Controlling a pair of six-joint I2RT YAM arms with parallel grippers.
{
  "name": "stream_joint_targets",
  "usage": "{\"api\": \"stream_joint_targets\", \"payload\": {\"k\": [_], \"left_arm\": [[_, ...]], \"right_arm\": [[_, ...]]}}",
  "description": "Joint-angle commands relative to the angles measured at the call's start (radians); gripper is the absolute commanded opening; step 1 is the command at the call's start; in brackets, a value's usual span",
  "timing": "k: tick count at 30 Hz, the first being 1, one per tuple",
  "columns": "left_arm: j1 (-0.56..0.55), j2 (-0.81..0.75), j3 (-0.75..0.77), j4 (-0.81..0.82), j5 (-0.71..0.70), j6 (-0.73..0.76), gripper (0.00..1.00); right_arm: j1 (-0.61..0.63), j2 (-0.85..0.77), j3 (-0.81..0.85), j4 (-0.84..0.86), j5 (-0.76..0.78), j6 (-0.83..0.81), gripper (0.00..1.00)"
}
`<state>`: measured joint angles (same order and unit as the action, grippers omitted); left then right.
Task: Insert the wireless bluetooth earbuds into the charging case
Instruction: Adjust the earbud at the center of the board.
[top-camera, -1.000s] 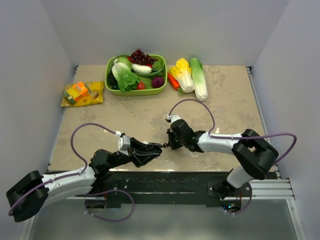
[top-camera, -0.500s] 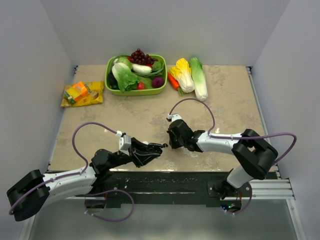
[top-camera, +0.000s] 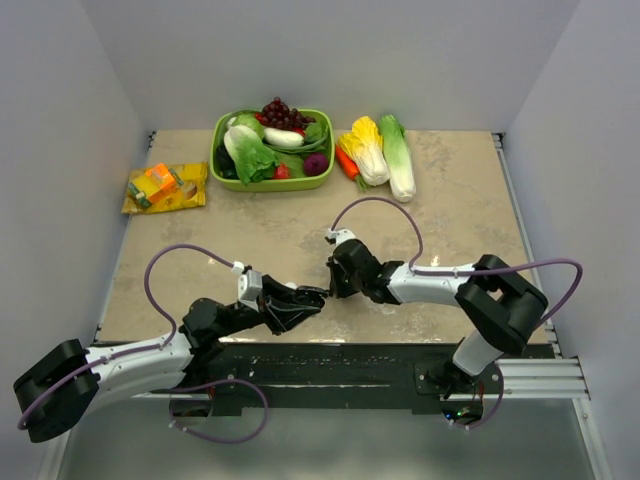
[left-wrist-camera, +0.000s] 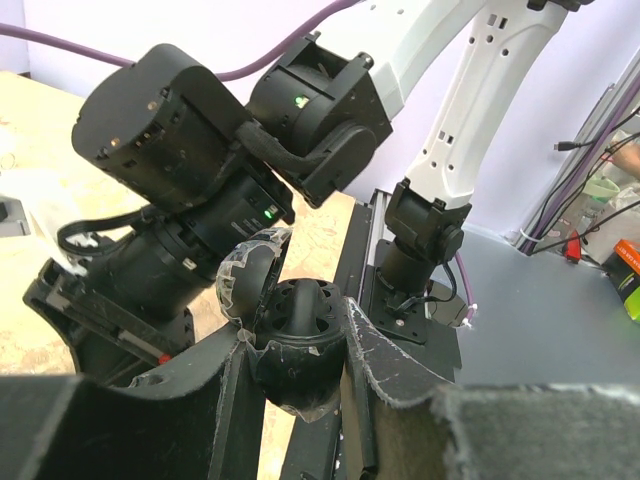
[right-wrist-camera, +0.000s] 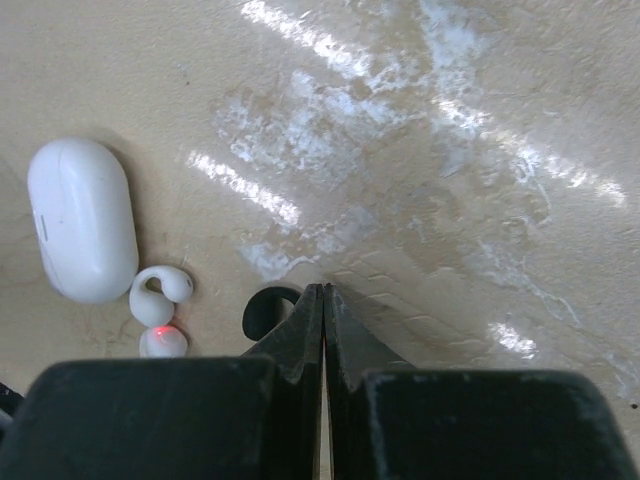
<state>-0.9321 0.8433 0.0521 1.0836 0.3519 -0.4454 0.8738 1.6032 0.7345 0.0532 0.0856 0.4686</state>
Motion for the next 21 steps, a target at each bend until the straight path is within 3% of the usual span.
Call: {"api": "stream_joint_targets", "payload": {"k": [1,17,21], "left_arm": [[-0.007,-0.009,-0.083,0.068,-0.002,0.001,0.0],[-0.007,-0.023,-0.093,0.065,-0.004,-0.009,0.0],[-0.007,-0.018,-0.095,0.075,-0.002,-0.013,0.0]], "right_arm": [[0.051,0.004,-0.017,-0.003,-0.02,0.011,0.0],[0.146,-0.065,-0.069,-0.046,0.023,0.084,0.01],[0.146,-0.11,-0.06,-0.085,0.077,0.1,0.2]]}}
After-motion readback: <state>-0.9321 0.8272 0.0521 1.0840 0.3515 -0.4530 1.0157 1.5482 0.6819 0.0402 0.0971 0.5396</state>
